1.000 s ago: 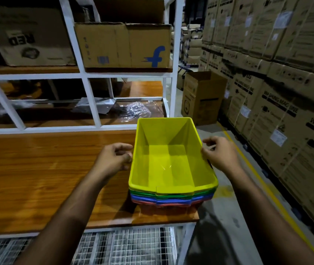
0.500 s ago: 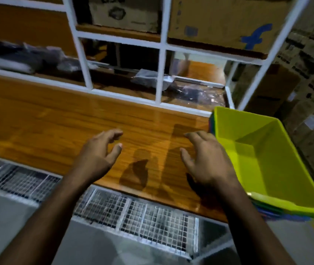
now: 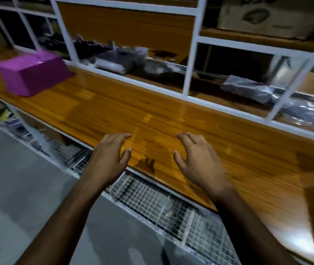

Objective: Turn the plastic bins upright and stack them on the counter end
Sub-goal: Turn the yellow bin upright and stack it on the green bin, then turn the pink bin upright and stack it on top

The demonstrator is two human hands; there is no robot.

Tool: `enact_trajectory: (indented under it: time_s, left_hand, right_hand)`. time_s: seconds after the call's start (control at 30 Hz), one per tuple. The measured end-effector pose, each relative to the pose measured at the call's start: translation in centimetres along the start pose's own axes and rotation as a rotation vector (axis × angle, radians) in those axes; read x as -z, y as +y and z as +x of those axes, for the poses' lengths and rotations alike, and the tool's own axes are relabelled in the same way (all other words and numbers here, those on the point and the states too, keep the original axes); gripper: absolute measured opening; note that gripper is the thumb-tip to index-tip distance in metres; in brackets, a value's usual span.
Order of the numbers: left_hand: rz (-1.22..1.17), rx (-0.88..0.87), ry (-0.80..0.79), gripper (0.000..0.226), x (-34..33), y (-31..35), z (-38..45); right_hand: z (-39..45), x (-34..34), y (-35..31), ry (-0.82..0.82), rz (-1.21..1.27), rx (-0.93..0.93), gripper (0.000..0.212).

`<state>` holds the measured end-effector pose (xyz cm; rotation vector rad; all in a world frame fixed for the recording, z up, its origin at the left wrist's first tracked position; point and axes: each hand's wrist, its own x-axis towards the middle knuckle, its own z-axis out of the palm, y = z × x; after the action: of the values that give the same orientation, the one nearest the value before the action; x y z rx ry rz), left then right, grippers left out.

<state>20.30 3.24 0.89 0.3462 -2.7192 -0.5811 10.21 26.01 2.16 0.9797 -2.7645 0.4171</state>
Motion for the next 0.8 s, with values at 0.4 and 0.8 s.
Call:
enact_trajectory:
  time_s: [0.4, 0.8]
  left_hand:
    - [0.074, 0.198, 0.034, 0.046, 4.9, -24.7, 14.1]
    - [0.126, 0.246, 0.105, 0.05, 14.9, -47.2, 32.3]
  right_hand:
    - [26.1, -14.2, -16.0, -0.094, 0.091, 0.222, 0.053]
    - [51.8, -22.1, -32.3, -0.093, 0.268, 0.308, 0.051]
